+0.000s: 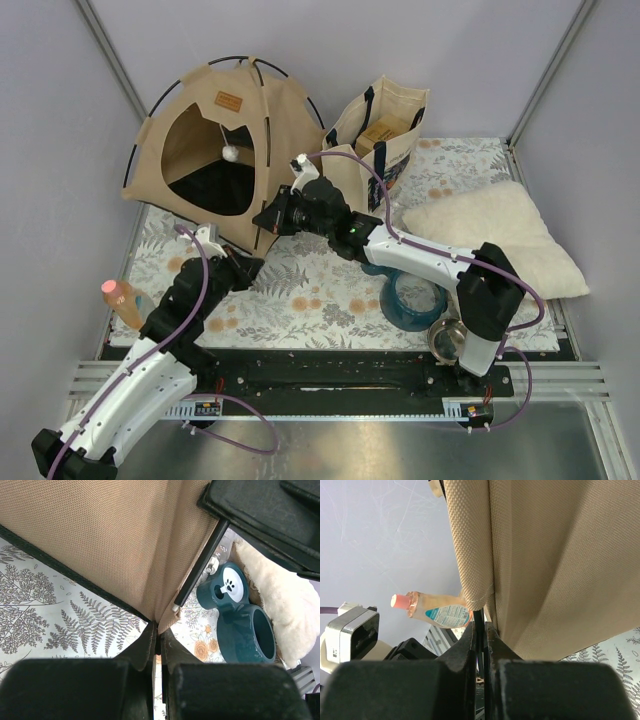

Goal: Set up the pet tent

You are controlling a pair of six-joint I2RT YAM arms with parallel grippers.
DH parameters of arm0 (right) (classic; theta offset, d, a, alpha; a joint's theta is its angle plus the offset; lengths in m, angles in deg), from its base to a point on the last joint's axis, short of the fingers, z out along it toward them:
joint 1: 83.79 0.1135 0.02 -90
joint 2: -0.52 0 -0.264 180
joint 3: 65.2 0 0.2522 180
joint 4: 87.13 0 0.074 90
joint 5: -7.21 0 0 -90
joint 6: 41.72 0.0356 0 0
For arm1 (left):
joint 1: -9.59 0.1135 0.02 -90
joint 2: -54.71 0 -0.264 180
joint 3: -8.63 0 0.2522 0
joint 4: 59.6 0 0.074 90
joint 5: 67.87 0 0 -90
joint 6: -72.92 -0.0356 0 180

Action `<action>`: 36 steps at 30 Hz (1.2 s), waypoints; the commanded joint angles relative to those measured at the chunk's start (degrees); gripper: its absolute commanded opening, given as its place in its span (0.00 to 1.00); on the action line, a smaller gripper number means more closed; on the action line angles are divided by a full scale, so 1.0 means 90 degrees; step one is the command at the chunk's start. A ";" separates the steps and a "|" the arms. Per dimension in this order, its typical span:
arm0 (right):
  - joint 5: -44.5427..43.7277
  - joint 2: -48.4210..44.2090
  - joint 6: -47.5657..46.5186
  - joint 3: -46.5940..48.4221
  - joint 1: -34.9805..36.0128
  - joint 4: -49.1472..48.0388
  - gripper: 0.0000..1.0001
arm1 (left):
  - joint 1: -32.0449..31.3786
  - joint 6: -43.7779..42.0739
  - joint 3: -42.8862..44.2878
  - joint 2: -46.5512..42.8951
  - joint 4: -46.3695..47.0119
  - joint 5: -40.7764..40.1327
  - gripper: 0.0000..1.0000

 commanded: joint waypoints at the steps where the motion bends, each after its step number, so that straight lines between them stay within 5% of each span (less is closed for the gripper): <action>1: -0.1112 -0.0208 0.0031 0.0153 -0.0549 -0.1071 0.00 | -0.0157 -0.0092 -0.0045 0.0067 -0.1270 0.0697 0.00; 12: -0.0584 -0.0100 0.0345 0.0583 -0.0559 -0.1052 0.00 | -0.0197 -0.0102 -0.0045 0.0361 -0.1261 0.0795 0.00; 36: -0.1150 0.0105 -0.0027 0.0418 -0.0637 -0.0866 0.00 | -0.0245 -0.0131 -0.0015 0.0331 -0.1270 0.0775 0.00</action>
